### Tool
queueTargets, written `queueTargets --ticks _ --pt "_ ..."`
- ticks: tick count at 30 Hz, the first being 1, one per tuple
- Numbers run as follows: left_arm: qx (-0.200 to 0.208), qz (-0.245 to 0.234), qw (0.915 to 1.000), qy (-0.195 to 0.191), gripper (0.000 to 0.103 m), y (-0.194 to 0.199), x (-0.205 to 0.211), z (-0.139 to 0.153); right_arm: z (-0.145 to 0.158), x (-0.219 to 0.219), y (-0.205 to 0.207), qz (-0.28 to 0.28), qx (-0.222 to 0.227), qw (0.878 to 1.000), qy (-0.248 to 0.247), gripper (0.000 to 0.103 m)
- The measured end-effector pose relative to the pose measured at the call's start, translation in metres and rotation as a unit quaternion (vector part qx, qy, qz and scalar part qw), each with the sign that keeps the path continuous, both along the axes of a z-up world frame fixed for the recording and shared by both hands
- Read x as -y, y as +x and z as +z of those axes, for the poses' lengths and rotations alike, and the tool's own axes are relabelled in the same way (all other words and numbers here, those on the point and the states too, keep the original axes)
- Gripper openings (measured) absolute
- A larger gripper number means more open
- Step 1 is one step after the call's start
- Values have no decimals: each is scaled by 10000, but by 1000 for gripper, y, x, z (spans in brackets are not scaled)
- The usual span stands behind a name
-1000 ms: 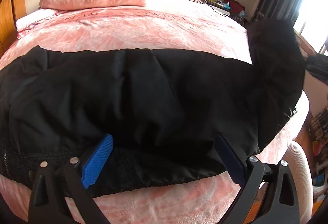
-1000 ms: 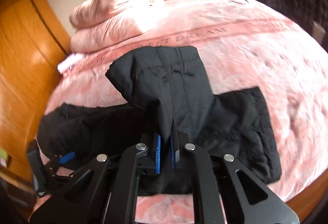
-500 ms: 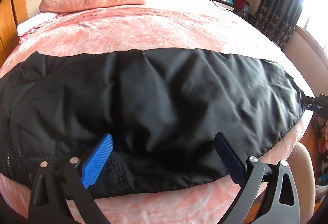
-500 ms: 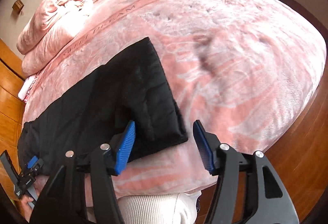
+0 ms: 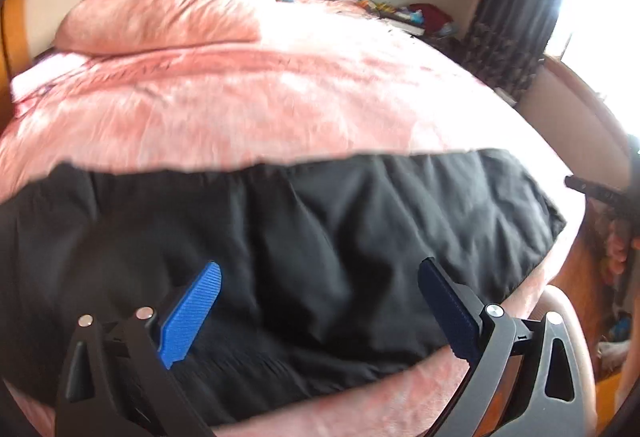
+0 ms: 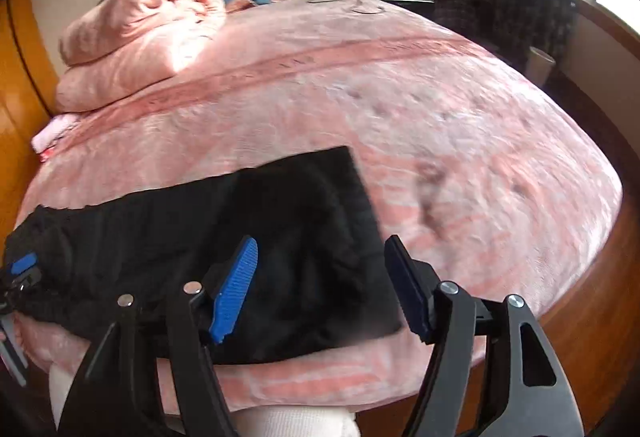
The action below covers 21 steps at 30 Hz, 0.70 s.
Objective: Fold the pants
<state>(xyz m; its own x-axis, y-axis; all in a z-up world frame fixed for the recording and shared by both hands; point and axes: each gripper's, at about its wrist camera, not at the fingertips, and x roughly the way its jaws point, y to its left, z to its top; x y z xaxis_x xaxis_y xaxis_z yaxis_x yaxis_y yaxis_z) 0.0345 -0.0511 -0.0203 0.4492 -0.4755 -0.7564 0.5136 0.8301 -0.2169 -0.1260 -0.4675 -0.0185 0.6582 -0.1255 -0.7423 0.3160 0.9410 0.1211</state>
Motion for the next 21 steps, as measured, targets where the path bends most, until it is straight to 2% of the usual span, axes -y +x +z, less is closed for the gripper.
queueTargets --ticks 3,5,8,10,12,14,15,16,21 --pt "-162 -359 9992 -111 99 39 -9 11 -4 -36 30 674 -10 9972 307 67" --pt "-167 -601 9981 5 99 63 -11 15 -11 -61 48 986 -107 9945 344 65" --pt "-680 -1024 9924 80 98 103 -16 8 -23 -98 76 1469 -236 9882 358 65" --pt "-967 -1411 9853 7 97 122 -23 -1 -30 -119 90 1751 -314 9835 331 65" --pt "-1102 -1725 9786 195 95 139 -28 -9 -35 -137 98 1963 -376 9795 261 65" --pt "-1262 -2071 9694 380 90 154 -34 -19 -39 -149 105 2090 -445 9767 210 65" --pt "-1362 -2273 9630 483 84 161 -35 -25 -43 -154 110 2142 -492 9754 198 65" --pt "-1395 -2388 9596 525 78 163 -36 -29 -46 -157 114 2166 -531 9746 191 65" --pt "-1705 -2999 9364 646 73 167 -36 -45 -56 -163 122 2175 -682 9733 266 65"
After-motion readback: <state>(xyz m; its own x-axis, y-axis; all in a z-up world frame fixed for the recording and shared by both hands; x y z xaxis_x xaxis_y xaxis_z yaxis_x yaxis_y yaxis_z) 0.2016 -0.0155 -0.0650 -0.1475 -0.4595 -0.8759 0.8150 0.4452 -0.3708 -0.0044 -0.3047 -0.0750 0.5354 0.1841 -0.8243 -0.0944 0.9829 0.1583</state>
